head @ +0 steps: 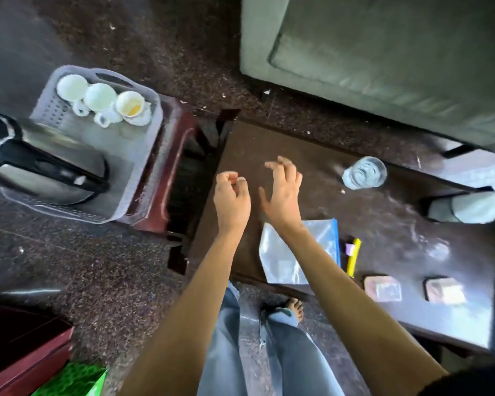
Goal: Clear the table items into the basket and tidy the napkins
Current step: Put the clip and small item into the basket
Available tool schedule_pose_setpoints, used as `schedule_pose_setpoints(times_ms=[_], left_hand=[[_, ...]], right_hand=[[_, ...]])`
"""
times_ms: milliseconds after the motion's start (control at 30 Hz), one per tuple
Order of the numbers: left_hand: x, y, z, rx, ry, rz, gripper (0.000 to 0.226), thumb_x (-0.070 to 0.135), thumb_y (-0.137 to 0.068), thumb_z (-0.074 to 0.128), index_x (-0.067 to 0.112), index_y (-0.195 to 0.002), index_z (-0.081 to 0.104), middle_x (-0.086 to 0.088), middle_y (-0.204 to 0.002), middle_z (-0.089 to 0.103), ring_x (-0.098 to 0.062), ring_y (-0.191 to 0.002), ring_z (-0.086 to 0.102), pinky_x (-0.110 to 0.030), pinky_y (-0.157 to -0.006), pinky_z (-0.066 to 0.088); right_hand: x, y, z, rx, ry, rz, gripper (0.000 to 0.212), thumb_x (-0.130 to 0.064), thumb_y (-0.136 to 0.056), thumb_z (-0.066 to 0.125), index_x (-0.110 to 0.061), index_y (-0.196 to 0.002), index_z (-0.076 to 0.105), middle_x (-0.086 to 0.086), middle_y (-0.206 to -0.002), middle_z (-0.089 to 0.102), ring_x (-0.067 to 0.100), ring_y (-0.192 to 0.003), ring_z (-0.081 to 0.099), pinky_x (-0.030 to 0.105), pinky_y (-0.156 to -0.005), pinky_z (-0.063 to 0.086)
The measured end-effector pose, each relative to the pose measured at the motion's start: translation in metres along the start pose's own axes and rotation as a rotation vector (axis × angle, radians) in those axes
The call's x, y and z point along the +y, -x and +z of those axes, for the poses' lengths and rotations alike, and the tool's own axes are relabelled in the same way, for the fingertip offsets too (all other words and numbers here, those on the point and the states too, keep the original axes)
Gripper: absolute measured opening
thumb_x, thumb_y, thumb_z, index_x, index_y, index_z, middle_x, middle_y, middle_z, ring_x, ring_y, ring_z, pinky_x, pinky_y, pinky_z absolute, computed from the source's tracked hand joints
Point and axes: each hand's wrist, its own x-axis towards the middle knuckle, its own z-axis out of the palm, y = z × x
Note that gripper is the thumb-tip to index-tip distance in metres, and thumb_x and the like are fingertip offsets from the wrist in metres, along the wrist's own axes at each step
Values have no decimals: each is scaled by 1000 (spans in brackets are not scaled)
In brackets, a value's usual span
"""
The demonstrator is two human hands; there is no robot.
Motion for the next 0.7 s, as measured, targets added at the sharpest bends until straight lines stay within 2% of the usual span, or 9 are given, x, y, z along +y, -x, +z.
schedule_pose_setpoints(times_ms=[200, 333, 400, 533, 600, 700], left_hand=[[0, 86, 77, -237, -81, 12, 22, 18, -96, 48, 6, -114, 53, 0, -104, 58, -10, -90, 54, -11, -72, 35], [-5, 134, 120, -376, -117, 9, 17, 15, -96, 47, 5, -108, 53, -1, -99, 59, -16, -89, 56, -13, -70, 35], [-9, 152, 138, -426, -158, -2, 15, 15, -95, 48, 6, -107, 53, -1, -99, 60, -15, -89, 56, -16, -73, 36], [-21, 175, 167, -469, -228, -11, 16, 15, -96, 49, 5, -107, 54, -5, -106, 63, -18, -93, 59, -19, -76, 39], [-26, 182, 176, -491, -266, -28, 18, 15, -97, 48, 5, -110, 54, -6, -111, 63, -15, -95, 58, -19, -75, 40], [-35, 187, 185, -509, -298, -52, 20, 14, -97, 49, 3, -112, 54, -9, -114, 63, -12, -92, 55, -14, -72, 37]], right_hand=[[97, 88, -53, -27, 89, 223, 51, -1, -70, 63, -6, -120, 54, 18, -131, 45, 36, -114, 44, 33, -98, 30], [159, 132, -78, -91, 164, 432, 47, -3, -74, 63, -3, -120, 53, 23, -120, 49, 43, -100, 48, 46, -91, 40], [187, 148, -84, -130, 146, 570, 49, -4, -79, 60, -6, -127, 51, 23, -122, 47, 45, -101, 46, 47, -93, 38], [225, 164, -92, -249, 120, 703, 45, -7, -88, 51, -9, -132, 44, 23, -122, 41, 44, -107, 44, 48, -93, 37], [236, 163, -94, -346, 115, 740, 47, -9, -87, 55, -10, -131, 41, 21, -123, 39, 43, -111, 43, 49, -93, 38], [248, 158, -89, -368, 87, 724, 49, -5, -88, 53, -13, -133, 37, 20, -121, 40, 45, -112, 45, 49, -90, 40]])
